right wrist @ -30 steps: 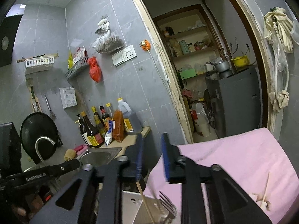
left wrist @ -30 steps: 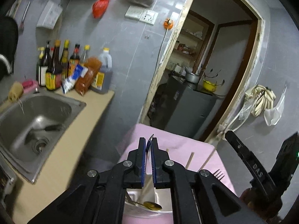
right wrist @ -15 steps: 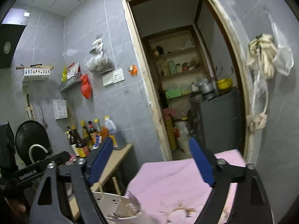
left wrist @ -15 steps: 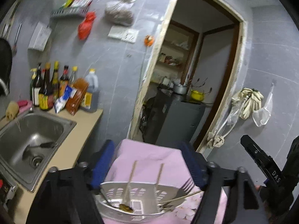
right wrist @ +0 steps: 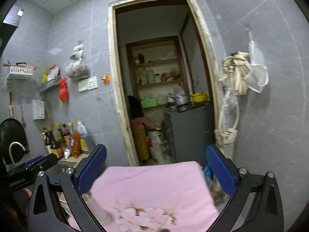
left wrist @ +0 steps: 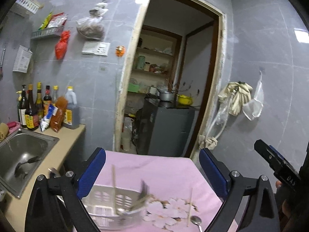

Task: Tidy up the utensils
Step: 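Move both open grippers back over the remaining utensils on the cloth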

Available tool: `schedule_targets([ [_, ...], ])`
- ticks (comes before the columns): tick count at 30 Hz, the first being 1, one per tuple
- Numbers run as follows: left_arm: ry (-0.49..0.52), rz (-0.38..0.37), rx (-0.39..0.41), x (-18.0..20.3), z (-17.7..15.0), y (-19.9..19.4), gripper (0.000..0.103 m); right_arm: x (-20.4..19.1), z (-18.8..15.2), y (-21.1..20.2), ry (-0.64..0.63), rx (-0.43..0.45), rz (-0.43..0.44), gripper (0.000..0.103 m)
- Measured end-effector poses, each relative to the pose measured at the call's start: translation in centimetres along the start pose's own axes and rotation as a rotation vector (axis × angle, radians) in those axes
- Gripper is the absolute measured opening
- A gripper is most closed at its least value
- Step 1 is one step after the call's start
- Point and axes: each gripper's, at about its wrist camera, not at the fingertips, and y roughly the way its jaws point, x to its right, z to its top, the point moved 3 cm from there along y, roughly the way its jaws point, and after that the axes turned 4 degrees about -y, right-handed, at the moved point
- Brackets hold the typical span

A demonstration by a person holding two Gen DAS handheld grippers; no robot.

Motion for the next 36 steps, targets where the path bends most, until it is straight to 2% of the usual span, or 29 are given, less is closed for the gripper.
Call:
schedule_targets([
  [8,0.033,-0.035,-0.093,4.9,-4.4,1.6,0.098,6.5,-2.3,0.9,0.055,-0.089,-0.051,0.101],
  [12,0.07,-0.024,-0.128,6.7,-6.7,2.6,0.098,9.1,-4.8,2.2,0.07,-0.156,-0.066,0.101],
  [17,0.076,-0.002,-0.216,7.0,-10.0,4.5,0.098,10.8,-8.7,3.7,0.059,-0.256,-0.066,0.101],
  [23,0.055,0.026,-0.353,5.7,-14.1,7.5,0.098,11.0,-13.7,4.7,0.041,-0.372,-0.04,0.101],
  [27,0.077,0.048,-0.45,5.1,-16.9,9.5,0.098,10.6,-16.8,5.6,0.037,-0.437,-0.019,0.101],
  [32,0.124,0.054,-0.504,4.6,-18.9,10.7,0.098,9.6,-19.5,6.6,0.018,-0.502,0.006,0.101],
  [36,0.073,0.049,-0.532,3.3,-19.5,11.0,0.098,8.2,-20.7,7.3,-0.015,-0.539,0.031,0.101],
])
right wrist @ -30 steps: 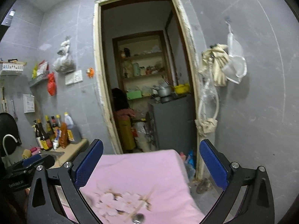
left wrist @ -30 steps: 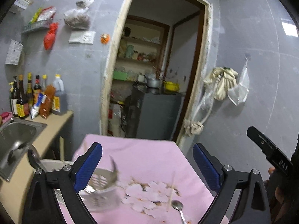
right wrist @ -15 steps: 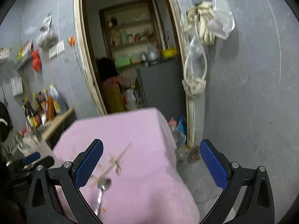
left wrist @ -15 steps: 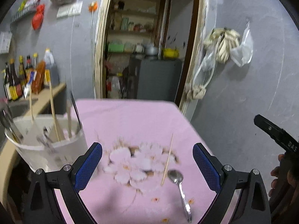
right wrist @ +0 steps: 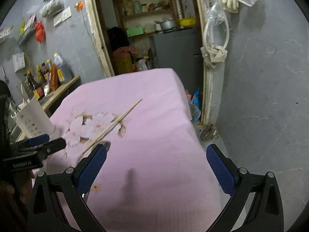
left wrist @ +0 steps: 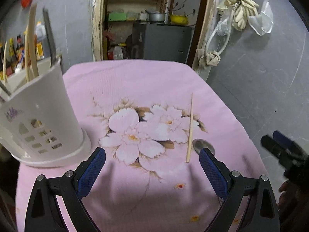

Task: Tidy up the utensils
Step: 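Move both open grippers back over the remaining utensils on the cloth, then lower the left gripper to a chopstick while the right approaches a silver spoon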

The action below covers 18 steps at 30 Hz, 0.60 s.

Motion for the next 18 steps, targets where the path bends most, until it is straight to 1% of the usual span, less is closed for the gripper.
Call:
schedule_targets([
  [3,-0.023,-0.009,-0.009,-0.5,0.0,0.6,0.098,-1.0,-0.5,0.7,-0.038,-0.031,-0.007,0.101],
  [6,-0.036,-0.043,-0.028,-0.3,0.4,1.6,0.098,-1.5,-0.6,0.9,-0.052,-0.052,-0.002,0.101],
  [9,-0.033,-0.061,-0.027,0.0,0.6,2.1,0.097,-2.4,-1.0,1.2,-0.086,-0.075,0.001,0.101],
  [13,-0.02,-0.063,-0.027,0.2,0.4,2.4,0.096,-3.4,-1.1,1.5,-0.135,-0.097,0.016,0.101],
  [18,-0.055,-0.062,-0.03,-0.6,0.1,2.3,0.094,-4.1,-1.1,1.6,-0.176,-0.113,0.035,0.101],
])
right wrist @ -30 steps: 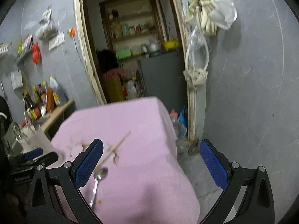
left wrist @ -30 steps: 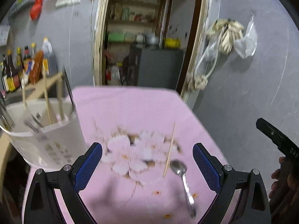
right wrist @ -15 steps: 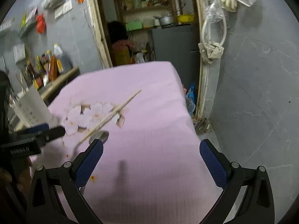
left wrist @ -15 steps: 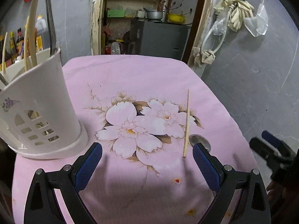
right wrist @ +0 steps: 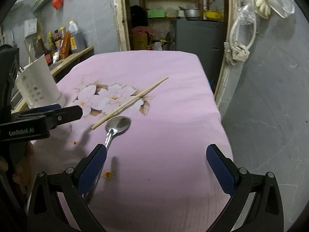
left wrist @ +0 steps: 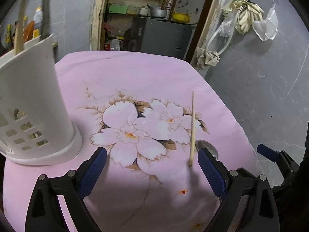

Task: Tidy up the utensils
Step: 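Lower the left gripper to a chopstick while the right approaches a silver spoon, then grasp the chopstick with the left gripper while the right grasps the silver spoon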

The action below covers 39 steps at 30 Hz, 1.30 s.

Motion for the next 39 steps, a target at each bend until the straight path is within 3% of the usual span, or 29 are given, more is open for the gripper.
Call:
schedule_targets([
  [9,-0.062,-0.001,-0.005,-1.3,-0.3,0.0,0.087,-1.6,0.1,1.0,-0.057,-0.049,0.021,0.101],
  [16,-0.077,-0.022,-0.028,-1.5,-0.7,0.4,0.076,-1.8,0.5,1.8,-0.081,-0.089,-0.075,0.101],
  [27,0.017,-0.076,-0.053,1.0,-1.2,0.8,0.063,3.2,-0.3,2.0,0.107,-0.103,-0.114,0.101],
  [35,0.111,-0.083,-0.085,3.0,-1.7,1.5,0.043,3.9,-0.4,2.7,0.133,-0.107,-0.081,0.1],
  [39,0.128,-0.067,-0.087,3.2,-1.9,1.6,0.031,4.1,-0.4,2.7,0.131,-0.093,-0.07,0.089],
])
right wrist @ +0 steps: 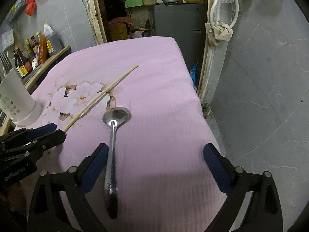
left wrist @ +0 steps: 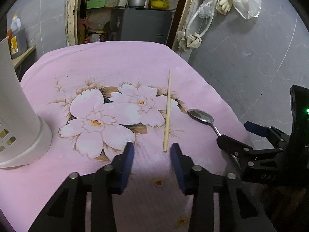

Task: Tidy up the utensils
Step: 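Grasp the chopstick with the left gripper while the right grasps the silver spoon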

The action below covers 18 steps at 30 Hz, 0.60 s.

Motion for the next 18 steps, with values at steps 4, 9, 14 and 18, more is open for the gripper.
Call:
schedule_targets([
  [4,0.014,0.004,0.001,0.2,0.0,0.0,0.02,-0.7,0.1,-0.4,-0.028,0.017,0.011,0.074],
  [9,0.06,0.02,0.007,1.3,0.0,0.0,0.007,-1.1,0.5,-0.5,-0.056,0.017,0.03,0.065],
  [14,0.057,0.03,0.032,1.3,0.0,-0.7,0.005,-2.0,1.6,-0.5,-0.1,-0.004,0.08,0.065],
  [18,0.063,0.043,0.083,1.6,0.5,-2.3,0.005,-3.1,2.8,0.2,-0.143,-0.042,0.112,0.05],
])
